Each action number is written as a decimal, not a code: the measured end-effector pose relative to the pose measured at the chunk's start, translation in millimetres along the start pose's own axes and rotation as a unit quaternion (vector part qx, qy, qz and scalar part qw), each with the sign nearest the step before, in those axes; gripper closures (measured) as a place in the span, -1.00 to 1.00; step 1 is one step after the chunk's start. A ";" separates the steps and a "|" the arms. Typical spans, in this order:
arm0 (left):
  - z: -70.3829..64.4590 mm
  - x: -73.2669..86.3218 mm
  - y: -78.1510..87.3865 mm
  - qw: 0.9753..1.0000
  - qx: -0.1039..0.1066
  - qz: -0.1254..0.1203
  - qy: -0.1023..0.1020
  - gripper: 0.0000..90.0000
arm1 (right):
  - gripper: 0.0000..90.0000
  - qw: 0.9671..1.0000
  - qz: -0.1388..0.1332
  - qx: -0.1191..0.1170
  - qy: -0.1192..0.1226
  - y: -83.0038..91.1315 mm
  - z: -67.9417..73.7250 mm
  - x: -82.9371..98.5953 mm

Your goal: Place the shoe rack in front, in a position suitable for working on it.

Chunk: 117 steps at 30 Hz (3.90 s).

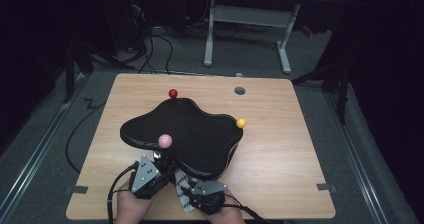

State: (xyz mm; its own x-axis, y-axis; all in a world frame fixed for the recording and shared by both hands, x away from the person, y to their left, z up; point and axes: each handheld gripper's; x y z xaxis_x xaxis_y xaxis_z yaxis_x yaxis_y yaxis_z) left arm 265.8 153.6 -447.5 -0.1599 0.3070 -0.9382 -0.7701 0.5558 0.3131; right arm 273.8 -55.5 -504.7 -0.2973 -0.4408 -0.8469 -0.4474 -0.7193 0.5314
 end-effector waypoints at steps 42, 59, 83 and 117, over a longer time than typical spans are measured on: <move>0.9 0.9 -0.1 1.000 0.003 -0.002 -0.003 0.64 | 0.28 0.993 0.017 0.109 -0.041 27.8 -67.8 25.2; 1.5 1.2 -0.2 1.000 0.006 -0.003 0.002 0.64 | 0.44 0.969 0.037 0.190 -0.152 53.6 -141.4 39.7; 2.2 1.3 -0.5 1.000 0.009 -0.003 0.004 0.64 | 0.67 0.979 0.029 0.162 -0.120 56.8 -140.9 40.8; 1.0 0.5 -0.9 1.000 0.011 -0.002 0.007 0.64 | 0.74 1.000 0.014 -0.011 0.012 10.4 -13.6 8.0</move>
State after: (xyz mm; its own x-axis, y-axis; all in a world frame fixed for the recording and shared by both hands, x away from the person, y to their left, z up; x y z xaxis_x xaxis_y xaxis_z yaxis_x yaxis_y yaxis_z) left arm 267.0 154.0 -448.2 -0.1659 0.2948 -0.9410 -0.7567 0.5739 0.3132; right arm 278.2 -73.8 -506.2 -0.2884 -0.4744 -0.8318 -0.4201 -0.7179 0.5551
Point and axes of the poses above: each handheld gripper's, and its own axes: y roughly backward along the jaws, x roughly out of its underside, z roughly to its left, and after that the axes turned 4 degrees about -y, right-handed
